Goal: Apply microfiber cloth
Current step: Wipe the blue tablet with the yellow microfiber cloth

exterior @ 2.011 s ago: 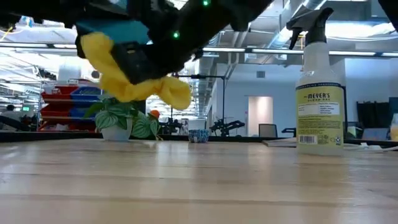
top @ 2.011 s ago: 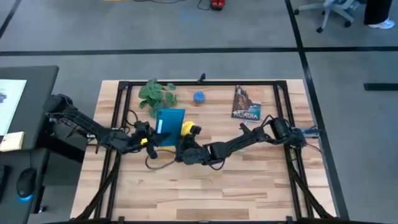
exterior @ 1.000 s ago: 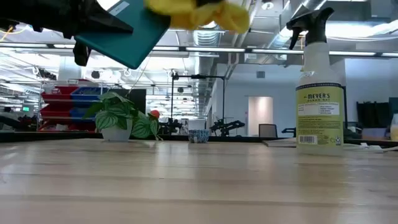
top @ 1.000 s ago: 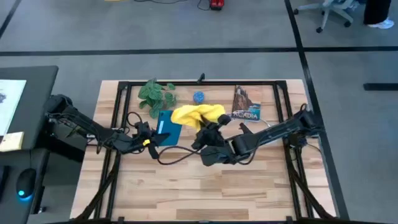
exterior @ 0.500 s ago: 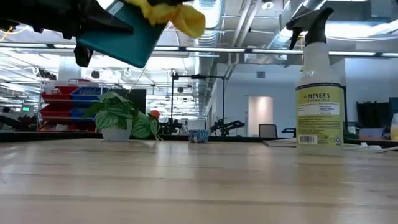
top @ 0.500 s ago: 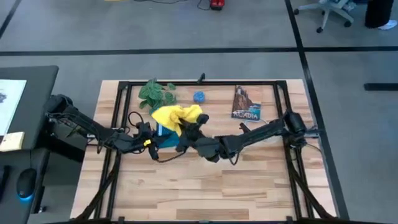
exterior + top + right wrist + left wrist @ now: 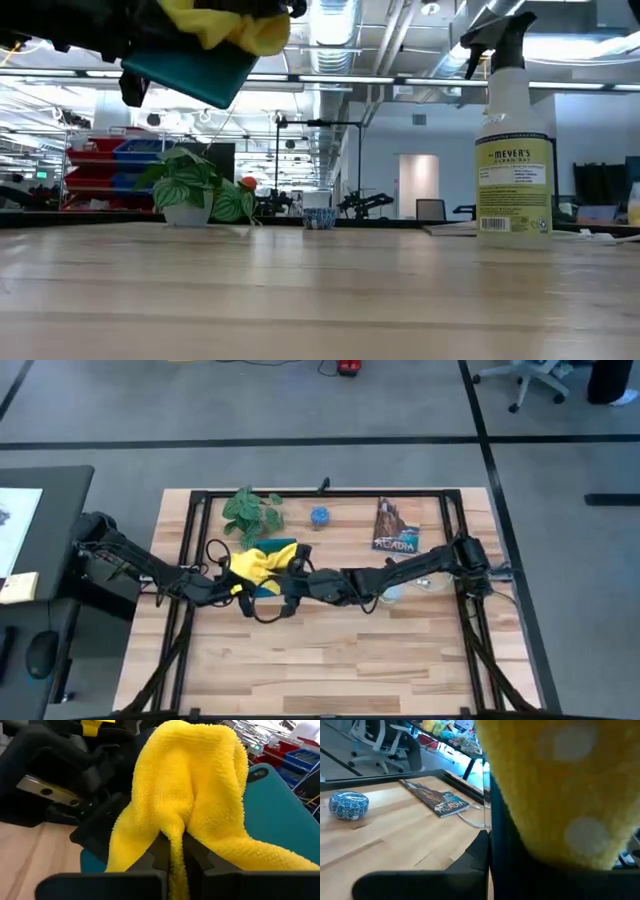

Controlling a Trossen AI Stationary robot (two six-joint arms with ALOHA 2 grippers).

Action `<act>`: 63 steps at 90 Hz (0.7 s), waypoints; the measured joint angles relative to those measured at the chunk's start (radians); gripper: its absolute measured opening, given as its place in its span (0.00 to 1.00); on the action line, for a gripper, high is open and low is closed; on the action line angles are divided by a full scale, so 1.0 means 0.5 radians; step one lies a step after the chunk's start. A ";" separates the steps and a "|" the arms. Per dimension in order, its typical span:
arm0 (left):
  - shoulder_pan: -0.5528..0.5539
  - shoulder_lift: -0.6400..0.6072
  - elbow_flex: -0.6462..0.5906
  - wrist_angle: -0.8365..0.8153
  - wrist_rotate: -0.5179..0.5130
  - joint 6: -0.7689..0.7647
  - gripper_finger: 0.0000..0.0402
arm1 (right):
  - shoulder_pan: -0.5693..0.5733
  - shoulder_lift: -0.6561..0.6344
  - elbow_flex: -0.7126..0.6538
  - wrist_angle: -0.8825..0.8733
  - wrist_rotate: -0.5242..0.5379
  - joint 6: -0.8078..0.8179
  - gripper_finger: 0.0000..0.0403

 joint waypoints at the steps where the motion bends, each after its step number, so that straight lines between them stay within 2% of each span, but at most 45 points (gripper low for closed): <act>1: 0.000 0.000 0.000 0.002 -0.001 -0.002 0.02 | -0.002 0.000 0.000 0.015 0.026 0.000 0.01; 10: 0.002 -0.001 0.000 -0.011 -0.027 -0.019 0.02 | -0.006 0.000 0.000 0.178 0.456 -0.055 0.01; 14: 0.002 -0.001 0.000 -0.020 -0.027 -0.029 0.02 | -0.013 -0.002 0.000 0.246 0.523 -0.117 0.01; 20: 0.002 -0.001 0.000 -0.015 -0.019 -0.029 0.02 | -0.013 -0.002 0.000 0.303 0.461 -0.192 0.01; 26: -0.001 0.000 0.000 -0.028 0.021 -0.022 0.02 | -0.008 -0.002 0.000 0.284 0.246 -0.197 0.01; 36: -0.002 0.000 0.001 -0.023 0.054 -0.003 0.02 | -0.012 -0.002 0.000 0.109 -0.138 0.027 0.01; 44: -0.002 0.001 0.002 -0.038 0.041 -0.004 0.02 | -0.038 -0.002 0.000 -0.042 -0.305 0.192 0.01; 53: 0.002 0.002 0.001 -0.039 0.012 -0.009 0.02 | -0.062 -0.002 0.003 -0.090 -0.284 0.214 0.01; 63: 0.004 0.001 0.002 -0.034 -0.029 -0.026 0.02 | -0.058 0.000 0.001 -0.006 0.142 0.119 0.01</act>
